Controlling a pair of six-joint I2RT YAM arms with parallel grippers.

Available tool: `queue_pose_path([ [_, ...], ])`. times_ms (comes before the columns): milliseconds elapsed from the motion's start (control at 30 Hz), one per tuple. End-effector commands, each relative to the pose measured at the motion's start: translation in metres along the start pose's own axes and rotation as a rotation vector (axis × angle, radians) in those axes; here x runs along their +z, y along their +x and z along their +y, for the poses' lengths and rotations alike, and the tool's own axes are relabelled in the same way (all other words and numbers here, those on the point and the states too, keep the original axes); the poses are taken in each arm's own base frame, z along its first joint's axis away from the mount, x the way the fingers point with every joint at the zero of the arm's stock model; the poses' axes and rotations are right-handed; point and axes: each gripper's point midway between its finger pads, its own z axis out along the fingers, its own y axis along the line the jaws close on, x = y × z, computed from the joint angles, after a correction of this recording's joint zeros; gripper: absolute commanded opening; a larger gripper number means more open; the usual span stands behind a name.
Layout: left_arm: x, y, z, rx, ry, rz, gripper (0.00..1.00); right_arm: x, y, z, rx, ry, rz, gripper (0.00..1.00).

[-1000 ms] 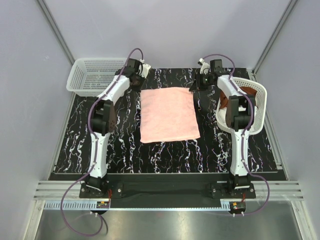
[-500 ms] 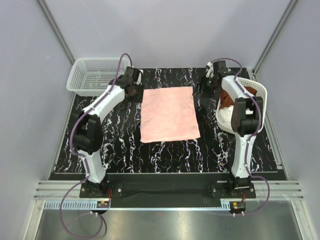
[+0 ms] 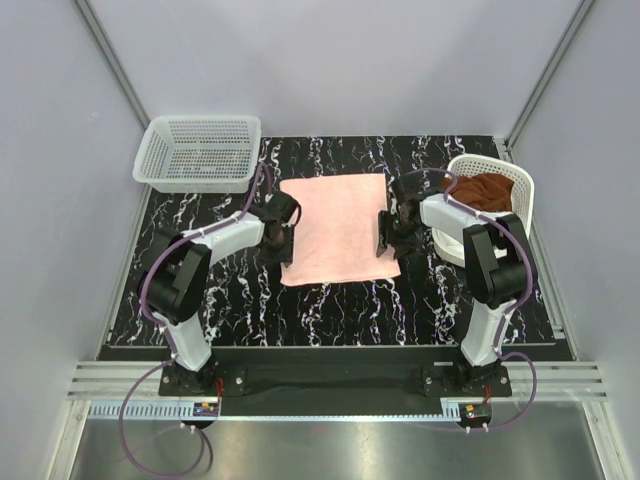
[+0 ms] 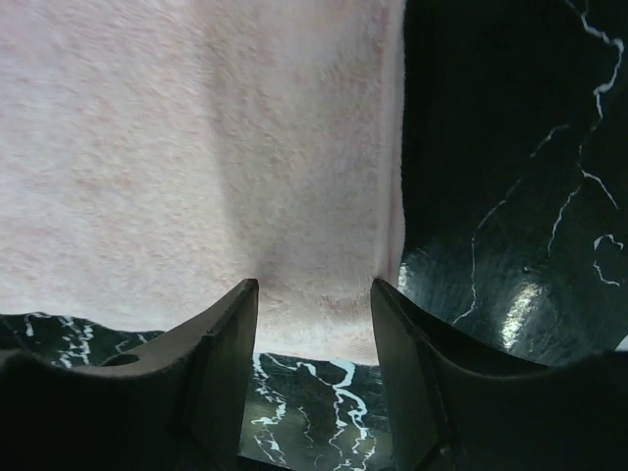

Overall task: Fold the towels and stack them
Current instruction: Fold the towel

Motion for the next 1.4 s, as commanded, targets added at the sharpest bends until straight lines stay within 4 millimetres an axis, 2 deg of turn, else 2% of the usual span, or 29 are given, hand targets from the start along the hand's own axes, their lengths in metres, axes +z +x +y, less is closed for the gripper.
queue_pose_path([
  [0,-0.003,-0.001,-0.002,-0.043,-0.022,-0.073,0.40,-0.001,0.016,-0.017,0.037,0.103,-0.040,0.55],
  [33,-0.003,-0.001,-0.002,-0.043,-0.022,-0.073,0.40,-0.001,0.016,-0.017,0.037,0.103,-0.040,0.55],
  [67,-0.002,0.004,0.000,-0.050,-0.029,-0.070,0.35,-0.003,0.020,-0.016,0.040,0.105,-0.045,0.54],
  [100,-0.002,0.007,0.000,-0.053,-0.030,-0.068,0.33,0.000,0.030,-0.019,0.042,0.115,-0.033,0.53],
  [200,-0.004,0.018,0.002,-0.063,-0.036,-0.062,0.29,-0.005,0.046,-0.012,0.037,0.110,-0.025,0.51],
  [367,-0.007,0.040,0.006,-0.082,-0.066,-0.045,0.28,-0.013,0.069,-0.007,0.034,0.125,-0.015,0.51],
  [600,-0.009,0.090,0.019,-0.109,-0.078,0.018,0.29,-0.018,0.113,-0.023,0.074,0.155,0.017,0.51],
  [667,-0.015,0.101,0.010,-0.104,-0.021,0.043,0.29,-0.024,0.116,-0.012,0.085,0.103,0.002,0.51],
  [733,-0.027,0.104,-0.002,-0.094,0.046,0.043,0.35,-0.029,0.119,-0.008,0.075,0.082,0.001,0.54],
  [800,-0.041,0.092,-0.008,-0.069,0.076,0.005,0.41,-0.037,0.109,-0.003,0.043,0.078,-0.015,0.57],
  [833,-0.057,0.071,-0.009,-0.061,0.068,-0.052,0.47,-0.040,0.102,-0.003,0.010,0.085,-0.027,0.58],
  [867,-0.067,0.054,-0.008,-0.027,0.056,-0.090,0.49,-0.050,0.082,0.009,-0.021,0.059,-0.066,0.59],
  [900,-0.075,0.040,-0.007,-0.008,0.036,-0.120,0.51,-0.055,0.071,0.015,-0.046,0.046,-0.086,0.60],
  [933,-0.081,0.026,0.003,0.011,-0.022,-0.148,0.55,-0.054,0.060,0.018,-0.063,0.050,-0.092,0.61],
  [967,-0.097,-0.011,-0.001,0.049,-0.025,-0.218,0.63,-0.057,0.047,0.023,-0.116,0.033,-0.105,0.61],
  [1000,-0.099,-0.026,0.000,0.077,-0.037,-0.241,0.65,-0.069,0.019,0.039,-0.150,-0.011,-0.166,0.62],
  [1033,-0.102,-0.046,-0.004,0.097,-0.020,-0.280,0.67,-0.060,0.008,0.042,-0.171,-0.016,-0.155,0.62],
  [1067,-0.099,-0.070,0.001,0.141,-0.026,-0.298,0.67,-0.072,-0.021,0.051,-0.221,-0.040,-0.209,0.63],
  [1100,-0.097,-0.084,0.002,0.160,-0.018,-0.312,0.66,-0.072,-0.034,0.053,-0.243,-0.043,-0.223,0.63],
  [1133,-0.094,-0.101,0.005,0.201,0.016,-0.333,0.66,-0.059,-0.046,0.044,-0.265,-0.039,-0.199,0.64],
  [1167,-0.088,-0.110,0.007,0.217,0.030,-0.332,0.65,-0.070,-0.072,0.053,-0.282,-0.069,-0.245,0.64],
  [1200,-0.078,-0.125,0.005,0.229,0.042,-0.332,0.65,-0.070,-0.084,0.051,-0.286,-0.086,-0.248,0.64],
  [1233,-0.070,-0.136,0.012,0.238,0.062,-0.327,0.64,-0.057,-0.091,0.050,-0.306,-0.111,-0.225,0.64],
  [1267,-0.066,-0.145,0.013,0.244,0.076,-0.327,0.64,-0.066,-0.116,0.044,-0.296,-0.120,-0.271,0.64],
  [1300,-0.067,-0.161,0.012,0.248,0.090,-0.349,0.63,-0.065,-0.125,0.041,-0.297,-0.127,-0.276,0.64],
  [1333,-0.047,-0.162,0.010,0.258,0.113,-0.309,0.63,-0.053,-0.131,0.035,-0.291,-0.131,-0.254,0.63],
  [1367,-0.042,-0.169,0.016,0.261,0.112,-0.308,0.63,-0.060,-0.146,0.036,-0.328,-0.153,-0.276,0.63],
])
